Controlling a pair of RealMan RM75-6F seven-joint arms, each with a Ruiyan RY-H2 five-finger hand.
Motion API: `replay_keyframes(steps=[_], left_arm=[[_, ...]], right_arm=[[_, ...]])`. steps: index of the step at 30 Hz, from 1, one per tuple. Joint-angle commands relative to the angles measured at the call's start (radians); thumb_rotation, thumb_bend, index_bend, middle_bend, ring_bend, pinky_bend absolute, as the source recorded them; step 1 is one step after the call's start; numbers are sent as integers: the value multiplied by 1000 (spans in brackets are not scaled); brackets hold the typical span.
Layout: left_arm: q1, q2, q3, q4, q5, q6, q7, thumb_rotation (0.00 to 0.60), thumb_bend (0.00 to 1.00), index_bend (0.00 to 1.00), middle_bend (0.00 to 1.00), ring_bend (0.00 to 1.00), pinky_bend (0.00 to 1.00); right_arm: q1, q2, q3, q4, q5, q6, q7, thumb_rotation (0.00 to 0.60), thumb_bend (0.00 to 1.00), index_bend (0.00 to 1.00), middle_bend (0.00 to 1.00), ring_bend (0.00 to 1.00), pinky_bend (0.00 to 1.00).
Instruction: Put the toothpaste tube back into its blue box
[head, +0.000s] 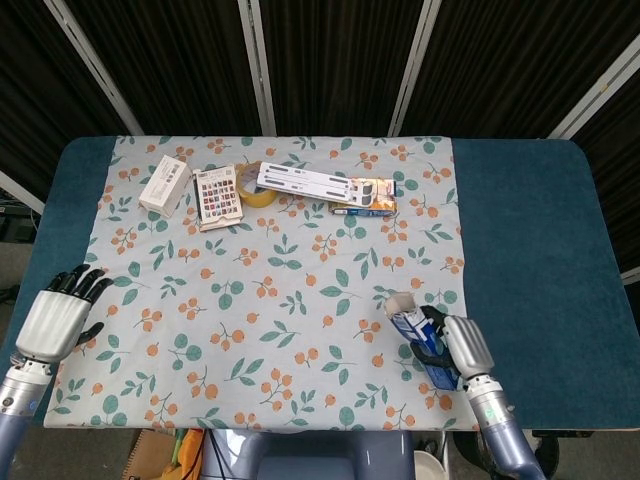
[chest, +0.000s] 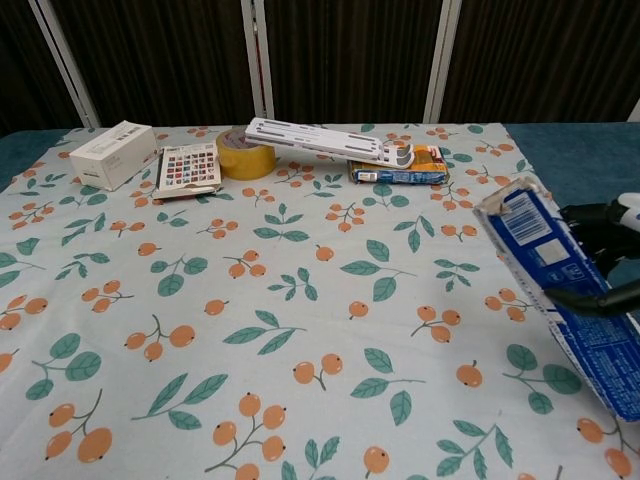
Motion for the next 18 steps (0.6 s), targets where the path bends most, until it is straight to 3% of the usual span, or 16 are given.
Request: replay_keyframes(steps=[1, 4, 7, 12, 18], left_arm=[[1, 4, -4, -5, -5, -5, -4, 600, 143, 280, 235, 193, 298], [2, 8, -8, -10, -6, -9, -4, 600, 144, 274, 223, 181, 294], [6, 12, -10, -18, -7, -11, -5, 600, 143, 257, 199, 159, 270], [14, 23, -17, -41, -19, -14, -1, 600, 138, 228, 173, 140, 249], [40, 56, -32, -98, -59, -6, -22, 600, 133, 198, 132, 109, 219]], right_arm=[[25, -30, -5, 4, 57, -55, -64, 600, 409, 148, 386, 269, 315], [44, -46, -8, -14, 119, -87, -155, 600, 393, 6, 204, 77, 192], [55, -63, -8, -39, 154, -95, -212, 600, 348, 0, 86, 1, 122], [67, -54, 2, -80, 164, -78, -273, 600, 331, 0, 59, 0, 111], [44, 80, 8, -155, 140, -34, -269, 600, 331, 0, 59, 0, 87]])
